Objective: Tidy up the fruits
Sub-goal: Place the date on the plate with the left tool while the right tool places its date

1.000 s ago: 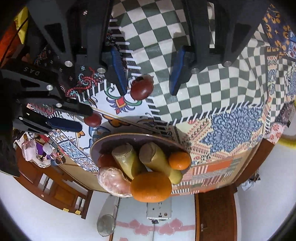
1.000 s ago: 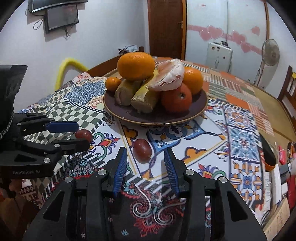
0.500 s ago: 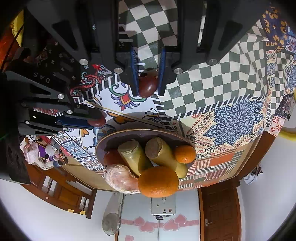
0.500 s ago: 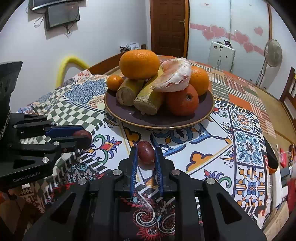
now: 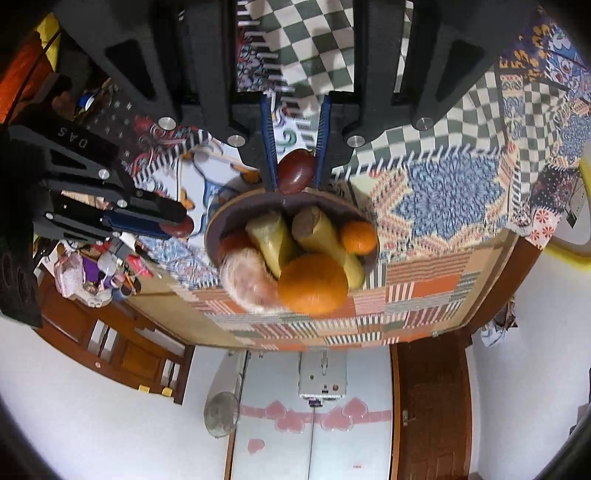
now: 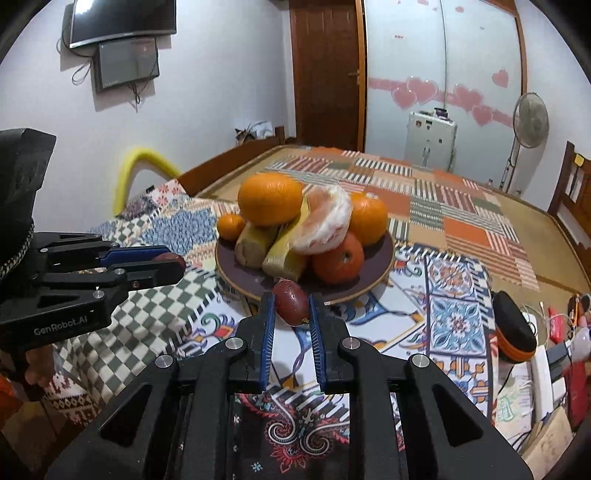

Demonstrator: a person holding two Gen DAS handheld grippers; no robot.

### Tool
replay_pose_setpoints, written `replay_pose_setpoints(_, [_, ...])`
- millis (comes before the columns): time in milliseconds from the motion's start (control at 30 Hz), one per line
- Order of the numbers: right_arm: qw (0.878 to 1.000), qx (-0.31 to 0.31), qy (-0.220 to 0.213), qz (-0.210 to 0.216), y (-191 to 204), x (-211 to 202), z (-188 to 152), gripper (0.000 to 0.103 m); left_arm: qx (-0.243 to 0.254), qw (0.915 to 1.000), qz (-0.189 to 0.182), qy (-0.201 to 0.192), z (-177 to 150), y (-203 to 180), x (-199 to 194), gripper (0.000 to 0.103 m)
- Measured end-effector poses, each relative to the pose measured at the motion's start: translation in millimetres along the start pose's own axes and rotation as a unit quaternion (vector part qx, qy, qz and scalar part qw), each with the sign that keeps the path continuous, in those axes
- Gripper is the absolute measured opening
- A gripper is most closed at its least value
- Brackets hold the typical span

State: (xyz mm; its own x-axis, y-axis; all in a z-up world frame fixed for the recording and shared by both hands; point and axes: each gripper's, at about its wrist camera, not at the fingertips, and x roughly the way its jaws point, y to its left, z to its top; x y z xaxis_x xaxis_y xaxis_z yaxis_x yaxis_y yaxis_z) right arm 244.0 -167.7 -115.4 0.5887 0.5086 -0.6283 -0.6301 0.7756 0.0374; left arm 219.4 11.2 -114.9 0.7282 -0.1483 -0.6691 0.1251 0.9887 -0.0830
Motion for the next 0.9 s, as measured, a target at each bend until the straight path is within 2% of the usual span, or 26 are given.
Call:
replay_pose_setpoints(300, [1.0, 0.003, -0.012, 0.002, -7, 9, 11, 0.017, -0.001, 0.9998, -0.004, -0.019, 23, -5, 7, 0.02])
replay_pose_setpoints(900, [0.999, 0.004, 0.032, 0.014, -16, 50, 8, 0.017, -0.005, 0.9998, -0.004, 0.016, 22, -1, 59, 0.02])
